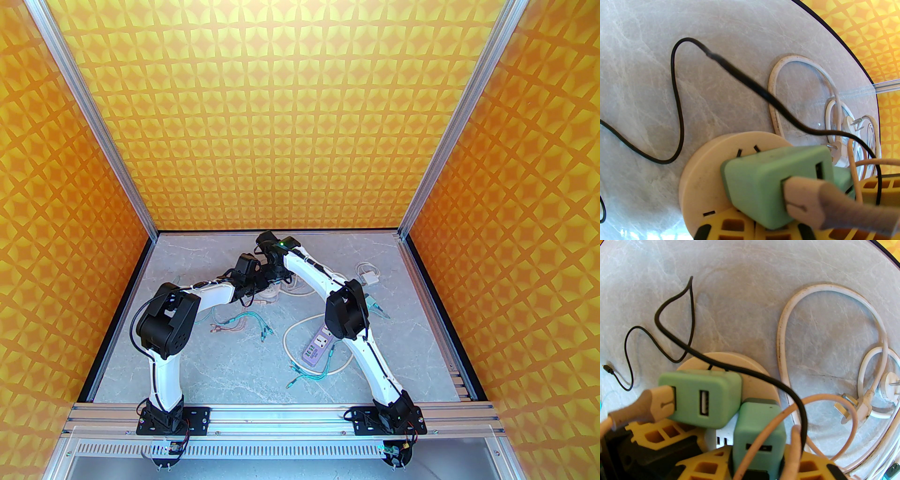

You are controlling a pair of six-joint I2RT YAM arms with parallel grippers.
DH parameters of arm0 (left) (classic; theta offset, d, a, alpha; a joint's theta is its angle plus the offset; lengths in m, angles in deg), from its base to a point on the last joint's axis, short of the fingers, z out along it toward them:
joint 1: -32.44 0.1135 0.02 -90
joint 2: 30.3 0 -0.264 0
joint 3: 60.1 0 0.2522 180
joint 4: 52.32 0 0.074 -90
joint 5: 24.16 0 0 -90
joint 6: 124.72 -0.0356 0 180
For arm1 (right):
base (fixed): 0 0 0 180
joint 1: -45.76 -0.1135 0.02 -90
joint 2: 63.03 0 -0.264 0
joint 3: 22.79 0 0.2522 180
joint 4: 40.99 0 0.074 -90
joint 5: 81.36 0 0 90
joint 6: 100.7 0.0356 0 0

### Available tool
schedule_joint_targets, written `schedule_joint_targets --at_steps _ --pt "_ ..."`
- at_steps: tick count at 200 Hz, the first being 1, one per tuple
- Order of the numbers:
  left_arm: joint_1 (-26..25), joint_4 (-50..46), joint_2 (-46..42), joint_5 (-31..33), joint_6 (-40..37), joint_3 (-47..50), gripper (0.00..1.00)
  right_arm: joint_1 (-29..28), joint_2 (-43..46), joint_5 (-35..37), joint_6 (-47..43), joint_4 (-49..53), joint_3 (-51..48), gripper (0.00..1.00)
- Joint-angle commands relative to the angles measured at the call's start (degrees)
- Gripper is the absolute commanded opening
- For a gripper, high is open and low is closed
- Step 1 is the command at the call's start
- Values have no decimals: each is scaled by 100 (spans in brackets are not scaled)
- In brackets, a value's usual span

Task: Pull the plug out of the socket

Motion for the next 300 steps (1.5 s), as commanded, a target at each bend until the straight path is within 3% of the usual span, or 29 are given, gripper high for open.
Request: schedule_joint_targets --at_steps 1,29,104,166,246,266,300 --pt "-113 -1185 732 25 -56 337 0 -64 500 -822 36 -528 -490 33" --pt "-108 -1209 737 25 -65 315 0 223 832 -999 101 -867 -1034 33" --pt "-166 -1324 820 10 -99 227 0 -533 -39 -930 41 -123 486 34" --pt "-171 -1311 846 4 -93 240 0 135 594 -858 -50 -531 -654 33" --pt "-176 -1377 873 0 -111 184 0 -616 -80 -688 85 -115 465 33" --pt "-183 -1373 874 8 -118 188 0 -496 66 -422 -110 -15 359 33" --pt "-180 -1358 882 -9 -114 197 0 149 692 -770 -80 -446 -504 33"
